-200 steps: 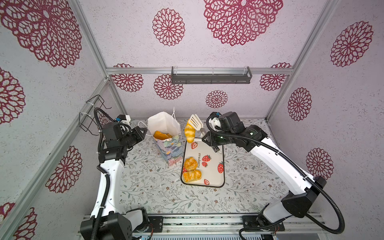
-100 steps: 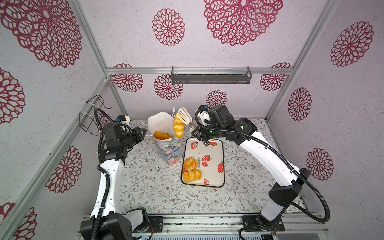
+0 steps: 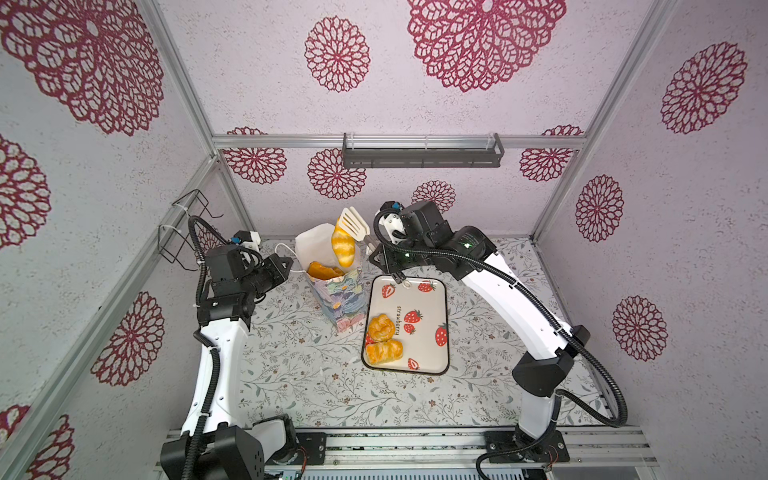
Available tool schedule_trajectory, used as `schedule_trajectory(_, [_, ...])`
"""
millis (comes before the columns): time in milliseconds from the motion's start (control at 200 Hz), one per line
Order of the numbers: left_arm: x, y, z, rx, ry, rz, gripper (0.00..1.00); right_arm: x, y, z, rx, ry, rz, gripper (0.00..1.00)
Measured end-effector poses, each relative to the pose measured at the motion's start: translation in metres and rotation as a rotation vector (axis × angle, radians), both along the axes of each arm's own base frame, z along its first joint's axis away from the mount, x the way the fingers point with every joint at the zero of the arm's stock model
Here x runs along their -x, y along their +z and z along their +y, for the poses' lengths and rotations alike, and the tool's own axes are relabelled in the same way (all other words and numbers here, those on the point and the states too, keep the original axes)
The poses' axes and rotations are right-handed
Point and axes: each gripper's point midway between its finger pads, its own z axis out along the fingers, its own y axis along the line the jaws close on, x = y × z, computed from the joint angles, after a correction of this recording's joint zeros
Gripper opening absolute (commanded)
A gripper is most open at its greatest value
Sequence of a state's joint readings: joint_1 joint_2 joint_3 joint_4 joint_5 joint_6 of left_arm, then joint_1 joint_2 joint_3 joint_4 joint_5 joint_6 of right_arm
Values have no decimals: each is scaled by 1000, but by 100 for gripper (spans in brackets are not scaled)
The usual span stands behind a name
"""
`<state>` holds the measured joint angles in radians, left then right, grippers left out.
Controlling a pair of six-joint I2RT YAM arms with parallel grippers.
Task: Place the fake bread into the paper bag
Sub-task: 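Lift the striped roll with the right tongs and carry it over the bag, then lower the roll into the bag opening and open the right tongs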
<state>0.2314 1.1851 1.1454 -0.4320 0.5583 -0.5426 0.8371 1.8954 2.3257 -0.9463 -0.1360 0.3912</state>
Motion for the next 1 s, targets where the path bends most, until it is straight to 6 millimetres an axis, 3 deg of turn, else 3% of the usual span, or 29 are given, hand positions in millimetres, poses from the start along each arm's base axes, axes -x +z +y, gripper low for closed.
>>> schedule_trajectory(665, [0, 0, 0, 1, 0, 0, 0, -3, -28, 20, 33, 37, 44, 17])
schedule_trajectory(1001, [0, 0, 0, 1, 0, 0, 0, 2, -35, 28, 44, 55, 53, 26])
